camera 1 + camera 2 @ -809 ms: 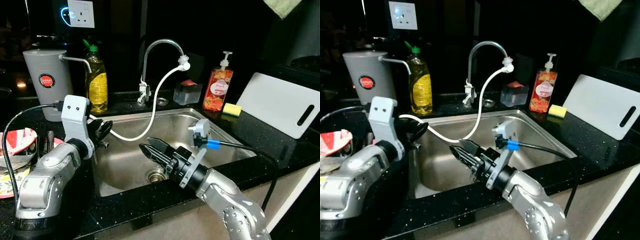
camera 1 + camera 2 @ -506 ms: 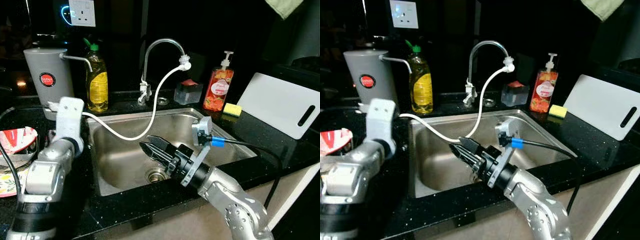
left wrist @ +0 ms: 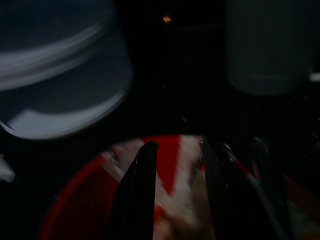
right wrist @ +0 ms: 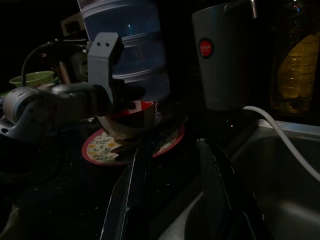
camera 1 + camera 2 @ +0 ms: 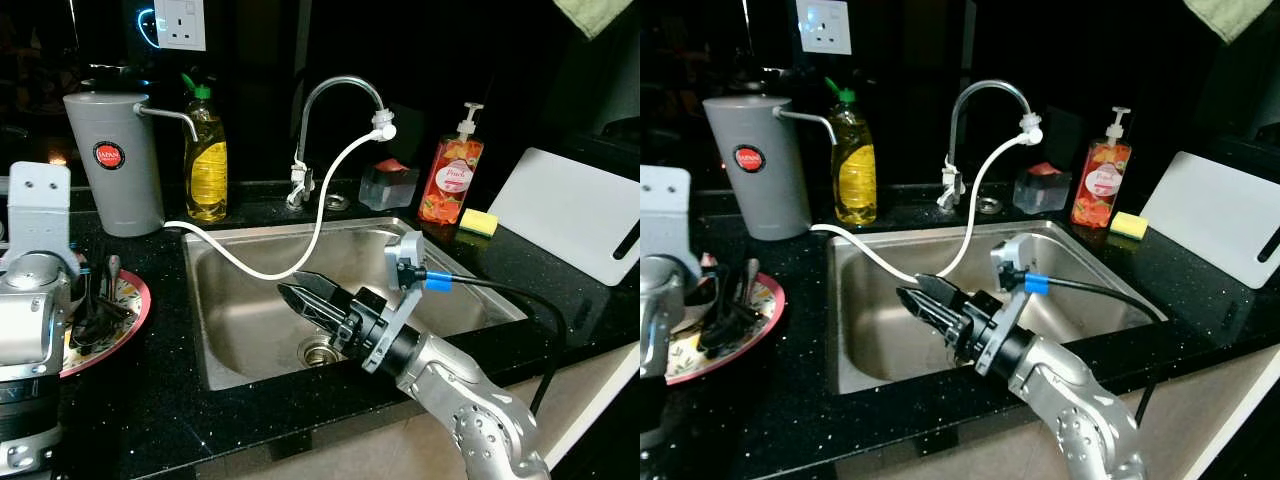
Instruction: Kitchen organization
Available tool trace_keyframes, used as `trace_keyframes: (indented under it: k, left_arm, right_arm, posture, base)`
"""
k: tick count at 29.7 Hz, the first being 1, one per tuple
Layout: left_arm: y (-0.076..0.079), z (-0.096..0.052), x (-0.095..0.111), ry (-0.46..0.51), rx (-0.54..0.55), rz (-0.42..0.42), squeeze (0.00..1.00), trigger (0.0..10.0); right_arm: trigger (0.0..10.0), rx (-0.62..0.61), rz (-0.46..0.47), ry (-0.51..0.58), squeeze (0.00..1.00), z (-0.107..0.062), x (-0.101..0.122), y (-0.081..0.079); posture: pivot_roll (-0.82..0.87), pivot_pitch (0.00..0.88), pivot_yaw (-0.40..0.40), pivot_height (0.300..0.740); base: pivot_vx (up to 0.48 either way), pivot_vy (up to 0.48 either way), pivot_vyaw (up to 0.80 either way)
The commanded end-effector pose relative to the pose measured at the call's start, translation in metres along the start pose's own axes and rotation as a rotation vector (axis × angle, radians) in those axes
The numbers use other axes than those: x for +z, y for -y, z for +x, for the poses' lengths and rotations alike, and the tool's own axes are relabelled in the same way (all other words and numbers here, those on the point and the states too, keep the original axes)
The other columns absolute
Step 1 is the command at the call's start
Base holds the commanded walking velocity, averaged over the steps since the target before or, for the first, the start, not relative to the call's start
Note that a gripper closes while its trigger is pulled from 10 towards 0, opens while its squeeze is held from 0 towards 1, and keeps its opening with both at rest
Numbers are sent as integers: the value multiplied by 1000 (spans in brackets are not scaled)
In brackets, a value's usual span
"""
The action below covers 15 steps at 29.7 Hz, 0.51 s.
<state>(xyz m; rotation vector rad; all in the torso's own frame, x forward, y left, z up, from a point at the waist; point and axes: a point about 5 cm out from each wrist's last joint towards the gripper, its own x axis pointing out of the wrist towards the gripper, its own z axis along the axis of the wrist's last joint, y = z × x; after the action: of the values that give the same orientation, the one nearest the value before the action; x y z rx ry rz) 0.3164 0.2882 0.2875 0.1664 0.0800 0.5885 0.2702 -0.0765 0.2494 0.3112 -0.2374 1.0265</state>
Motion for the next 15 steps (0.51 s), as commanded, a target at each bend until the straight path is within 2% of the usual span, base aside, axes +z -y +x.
trace_keyframes:
  k: [1, 5, 8, 11, 13, 15]
  left_arm:
    - [10, -2, -5, -38, -2, -40, 0, 10000]
    - [22, -5, -7, -60, -35, -98, 0, 10000]
    - [28, -6, -1, -33, -66, -100, 0, 10000]
    - [33, -10, 11, 50, -63, 0, 0, 10000]
    - [35, -12, 13, 72, -45, 33, 0, 10000]
    - [37, -14, 13, 69, -48, 30, 0, 10000]
  right_arm:
    - [10000, 12, 3, 6, 0, 0, 3, -1]
    - [10000, 6, 5, 8, 0, 0, 3, -1]
    - [10000, 4, 7, 14, 0, -1, 4, -1]
    - [10000, 4, 8, 14, 0, -1, 4, -2]
    - [10000, 2, 10, 15, 0, -2, 4, -3]
    - [10000, -1, 12, 14, 0, -2, 3, -3]
  posture:
    - [-31, 0, -83, 740]
    - [-36, 0, -81, 740]
    - [-42, 0, -81, 740]
    - [-42, 0, -79, 740]
    - [-43, 0, -77, 740]
    - [-41, 0, -78, 740]
  base:
    - [0, 0, 0]
    - [0, 0, 0]
    - [0, 0, 0]
    - [0, 0, 0]
    - [0, 0, 0]
    - [0, 0, 0]
